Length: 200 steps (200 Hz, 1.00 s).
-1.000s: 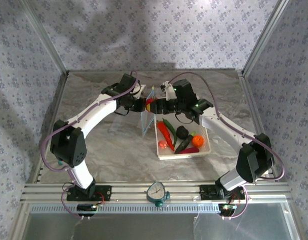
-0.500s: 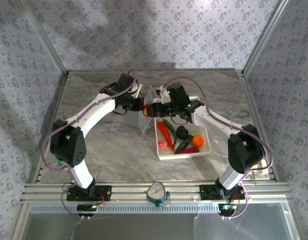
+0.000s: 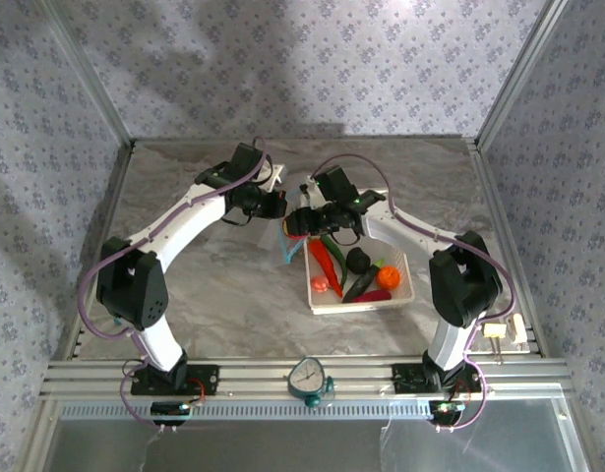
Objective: Place the food in the zip-top bag and seal the zipper
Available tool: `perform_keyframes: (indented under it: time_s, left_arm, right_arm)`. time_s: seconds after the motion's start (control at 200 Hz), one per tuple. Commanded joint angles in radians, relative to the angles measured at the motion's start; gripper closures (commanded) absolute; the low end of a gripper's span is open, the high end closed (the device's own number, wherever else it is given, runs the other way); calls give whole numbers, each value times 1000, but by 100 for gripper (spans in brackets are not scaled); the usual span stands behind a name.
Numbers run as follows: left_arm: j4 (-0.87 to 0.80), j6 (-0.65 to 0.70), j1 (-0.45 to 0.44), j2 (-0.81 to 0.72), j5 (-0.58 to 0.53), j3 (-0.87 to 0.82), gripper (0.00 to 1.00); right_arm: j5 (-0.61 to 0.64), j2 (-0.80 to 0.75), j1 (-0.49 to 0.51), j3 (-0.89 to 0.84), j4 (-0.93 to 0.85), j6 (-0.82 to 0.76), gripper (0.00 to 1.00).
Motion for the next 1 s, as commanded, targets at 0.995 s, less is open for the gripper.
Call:
perform_keyframes:
  time_s: [0.995]
  left_arm:
    - [73,-32,32,-64,85,-33,100]
  right_arm:
    - [156,-237,-42,-46,-162,-77,23]
